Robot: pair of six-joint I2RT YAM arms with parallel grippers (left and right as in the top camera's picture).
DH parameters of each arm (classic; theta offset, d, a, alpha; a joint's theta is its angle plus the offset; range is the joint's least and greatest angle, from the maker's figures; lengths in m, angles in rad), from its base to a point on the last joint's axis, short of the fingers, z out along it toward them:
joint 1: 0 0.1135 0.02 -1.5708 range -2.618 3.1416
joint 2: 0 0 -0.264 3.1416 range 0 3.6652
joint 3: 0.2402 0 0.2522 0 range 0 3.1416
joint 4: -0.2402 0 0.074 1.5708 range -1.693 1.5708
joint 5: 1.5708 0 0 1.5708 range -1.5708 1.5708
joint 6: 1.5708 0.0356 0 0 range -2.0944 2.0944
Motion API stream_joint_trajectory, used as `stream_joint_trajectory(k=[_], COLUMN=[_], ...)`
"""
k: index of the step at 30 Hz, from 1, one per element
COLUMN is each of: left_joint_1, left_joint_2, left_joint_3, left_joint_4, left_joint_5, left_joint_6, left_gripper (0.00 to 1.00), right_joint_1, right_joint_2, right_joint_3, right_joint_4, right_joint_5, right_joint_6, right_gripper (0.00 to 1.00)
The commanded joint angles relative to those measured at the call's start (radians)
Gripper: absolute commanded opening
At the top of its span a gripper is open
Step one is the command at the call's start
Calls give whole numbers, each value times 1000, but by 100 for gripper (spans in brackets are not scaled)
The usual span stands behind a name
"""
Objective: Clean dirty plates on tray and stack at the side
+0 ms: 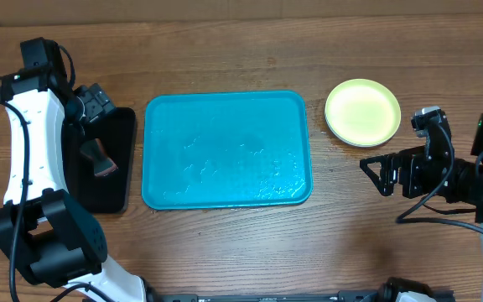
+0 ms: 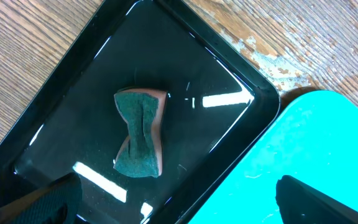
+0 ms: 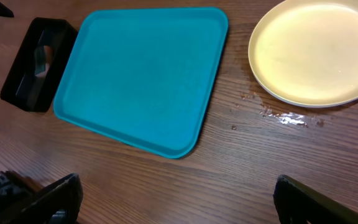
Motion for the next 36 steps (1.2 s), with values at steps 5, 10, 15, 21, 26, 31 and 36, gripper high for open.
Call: stream_joint_trajectory(k=[5, 10, 15, 21, 26, 31, 36], left_joint_1=[2, 2, 2, 2, 2, 2, 2], left_joint_2=[-9, -9, -9, -9, -9, -9, -9], left_joint_3=[13, 13, 13, 13, 13, 13, 13], left_joint_4=[1, 0, 1, 1, 1, 1, 0], left_joint_5=[7, 7, 7, 7, 7, 7, 7], left_joint_6=[1, 1, 1, 1, 1, 1, 1], left_gripper=[100, 100, 100, 100, 100, 100, 100], right_joint_1=[8, 102, 224, 278, 278, 283, 283], right_joint_2=[1, 35, 74, -3, -209, -377, -638], right_joint_3=[-8, -30, -74, -245, -498, -731, -985], right_joint_4=[-5, 46, 205, 462, 683, 858, 1068], right_joint_5=[45, 28, 29, 48, 78, 108, 218], right_joint_6=[-8, -8, -6, 173, 344, 439, 579], right_gripper=[100, 100, 100, 100, 100, 100, 100])
